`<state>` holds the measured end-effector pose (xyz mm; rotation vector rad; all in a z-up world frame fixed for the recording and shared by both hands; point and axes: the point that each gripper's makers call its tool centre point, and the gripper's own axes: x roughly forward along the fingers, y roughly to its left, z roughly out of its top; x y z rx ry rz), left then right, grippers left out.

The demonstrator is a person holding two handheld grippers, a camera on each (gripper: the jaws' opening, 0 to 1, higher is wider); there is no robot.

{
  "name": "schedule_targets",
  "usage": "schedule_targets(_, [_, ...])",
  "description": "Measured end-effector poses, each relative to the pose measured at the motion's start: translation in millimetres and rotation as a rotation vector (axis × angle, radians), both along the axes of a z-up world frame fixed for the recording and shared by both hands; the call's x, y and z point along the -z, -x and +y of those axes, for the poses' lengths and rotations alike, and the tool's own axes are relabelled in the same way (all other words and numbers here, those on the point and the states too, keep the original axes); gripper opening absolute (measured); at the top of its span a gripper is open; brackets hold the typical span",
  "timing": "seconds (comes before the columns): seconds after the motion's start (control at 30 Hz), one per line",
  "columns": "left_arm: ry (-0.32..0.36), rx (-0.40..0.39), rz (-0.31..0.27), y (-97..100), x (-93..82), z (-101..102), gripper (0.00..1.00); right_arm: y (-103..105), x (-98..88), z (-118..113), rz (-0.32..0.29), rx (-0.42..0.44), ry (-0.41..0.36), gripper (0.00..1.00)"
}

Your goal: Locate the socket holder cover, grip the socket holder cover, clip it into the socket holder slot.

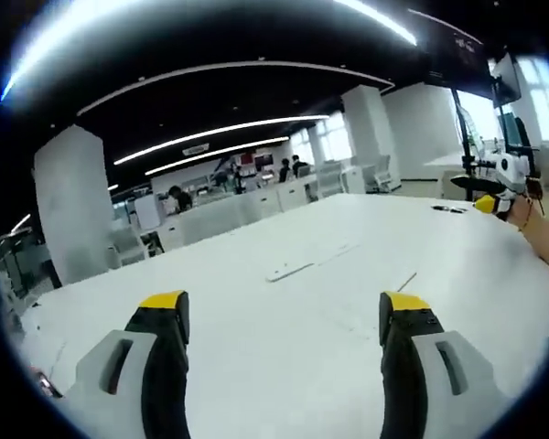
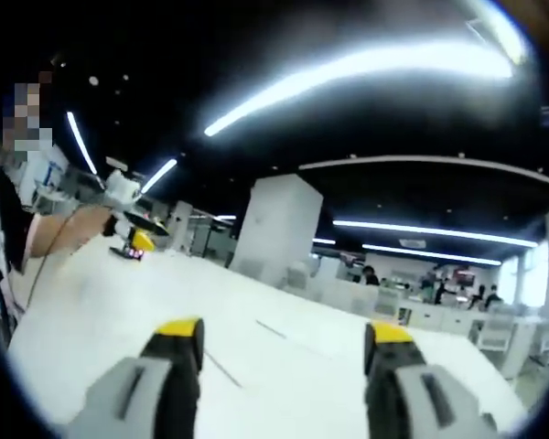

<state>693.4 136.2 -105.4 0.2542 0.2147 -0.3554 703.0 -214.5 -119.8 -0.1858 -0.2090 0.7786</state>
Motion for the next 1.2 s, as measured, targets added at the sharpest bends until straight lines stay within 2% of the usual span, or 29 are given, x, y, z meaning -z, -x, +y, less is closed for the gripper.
schedule_targets(0.1, [-0.053, 0.023, 0.074, -3.3, 12.2, -10, 0.83, 0, 4.0, 3, 0.006, -0.002, 0.010, 0.72])
schedule_targets(0.13, [-0.098, 0.022, 0.120, -4.9, 21.0, -13, 0.82, -1, 6.2, 4, 0.012, -0.002, 0.015, 0.72])
schedule_targets(0.3, [-0.184, 0.059, 0.269, -5.4, 46.4, -30, 0.82, -6, 15.7, 5, 0.030, 0.013, 0.056, 0.72])
schedule_targets(0.33, [-0.241, 0.067, 0.332, -3.8, 59.0, -34, 0.83, -6, 16.9, 5, 0.031, 0.013, 0.060, 0.72])
schedule_targets(0.37, [-0.271, 0.055, 0.355, -4.8, 65.3, -34, 0.83, -5, 17.1, 5, 0.033, 0.011, 0.060, 0.72])
schedule_targets(0.47, [-0.356, 0.048, 0.477, -1.2, 87.7, -39, 0.83, -4, 19.3, 7, 0.036, 0.006, 0.065, 0.72])
schedule_targets(0.5, [-0.362, 0.048, 0.488, -1.3, 89.4, -40, 0.83, -4, 20.0, 7, 0.036, 0.006, 0.067, 0.72])
schedule_targets(0.53, [-0.375, 0.034, 0.527, 1.1, 97.2, -43, 0.82, -5, 22.9, 8, 0.043, 0.008, 0.071, 0.72])
schedule_targets(0.57, [-0.371, 0.030, 0.537, 1.3, 99.8, -46, 0.81, -6, 24.5, 7, 0.048, 0.010, 0.074, 0.72])
schedule_targets(0.63, [-0.351, 0.027, 0.599, 9.4, 111.3, -57, 0.80, -8, 30.0, 6, 0.059, 0.016, 0.084, 0.72])
schedule_targets(0.7, [-0.327, 0.020, 0.646, 4.8, 113.4, -66, 0.80, -10, 32.1, 5, 0.064, 0.021, 0.091, 0.71])
schedule_targets(0.77, [-0.339, 0.020, 0.725, 22.0, 133.6, -71, 0.80, -10, 33.7, 5, 0.071, 0.024, 0.096, 0.71])
schedule_targets(0.83, [-0.353, 0.015, 0.755, 26.6, 142.2, -77, 0.79, -10, 36.7, 5, 0.077, 0.026, 0.104, 0.71])
schedule_targets(0.87, [-0.367, 0.021, 0.789, 32.3, 146.8, -79, 0.79, -10, 38.0, 5, 0.079, 0.029, 0.111, 0.71])
schedule_targets(1.0, [-0.378, 0.000, 0.832, 38.6, 155.1, -88, 0.77, -10, 40.7, 5, 0.082, 0.031, 0.128, 0.71])
schedule_targets(1.07, [-0.359, -0.023, 0.881, 45.8, 160.2, -94, 0.76, -10, 41.3, 6, 0.082, 0.027, 0.133, 0.71])
schedule_targets(1.2, [-0.357, -0.041, 0.905, 52.3, 161.4, -102, 0.75, -11, 43.9, 7, 0.085, 0.028, 0.144, 0.71])
